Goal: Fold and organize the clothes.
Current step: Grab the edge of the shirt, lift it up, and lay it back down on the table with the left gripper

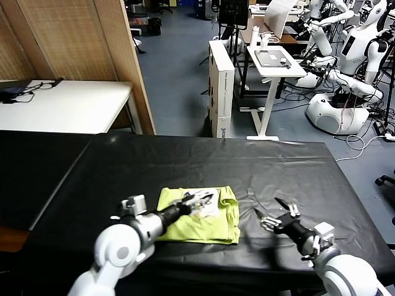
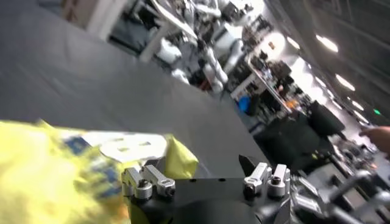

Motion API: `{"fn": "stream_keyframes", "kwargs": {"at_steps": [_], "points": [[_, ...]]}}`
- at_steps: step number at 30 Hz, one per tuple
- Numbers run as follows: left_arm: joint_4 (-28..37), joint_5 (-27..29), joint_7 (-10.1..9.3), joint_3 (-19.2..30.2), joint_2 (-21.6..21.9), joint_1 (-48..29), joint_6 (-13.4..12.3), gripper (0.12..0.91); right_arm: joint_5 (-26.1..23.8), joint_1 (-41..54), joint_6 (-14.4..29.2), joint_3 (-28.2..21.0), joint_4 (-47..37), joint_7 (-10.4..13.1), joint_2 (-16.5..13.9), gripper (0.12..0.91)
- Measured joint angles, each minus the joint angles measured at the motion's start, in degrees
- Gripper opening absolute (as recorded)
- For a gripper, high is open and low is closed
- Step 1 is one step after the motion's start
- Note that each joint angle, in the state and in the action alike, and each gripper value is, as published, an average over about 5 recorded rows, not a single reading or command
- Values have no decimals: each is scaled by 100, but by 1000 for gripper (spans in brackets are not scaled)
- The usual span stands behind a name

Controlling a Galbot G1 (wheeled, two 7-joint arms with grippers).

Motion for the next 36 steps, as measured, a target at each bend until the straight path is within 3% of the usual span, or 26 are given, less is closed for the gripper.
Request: {"fn": "stream_keyframes", "kwargs": {"at_steps": [5, 10, 17, 21, 24, 28, 32, 36], "points": [[-105, 311, 55, -154, -7, 260, 0, 907, -331, 743, 12, -809, -323, 8, 136, 907], [-150, 559, 132, -248, 40, 423, 0, 907, -497, 1280, 0, -1289, -686, 220, 361, 907], [-147, 807, 238, -310, 53, 571, 0, 907, -389, 1324, -325, -1192, -852, 737, 608, 907], [-86, 1077, 396, -308, 39, 648, -54, 907, -75, 1140, -365, -921, -762, 668, 643, 907], [-7, 1374, 559, -289, 1, 721, -327, 907, 196, 965, -266, -691, -637, 489, 620, 907], [149, 1773, 779, -271, -104, 834, -969, 907, 426, 746, -53, -408, -455, 324, 537, 907], [373, 2175, 895, -271, -251, 957, -1625, 907, 556, 589, 36, -179, -301, 305, 423, 907], [583, 2450, 926, -279, -447, 1051, -2071, 907, 627, 551, 46, -61, -207, 313, 349, 907]]}}
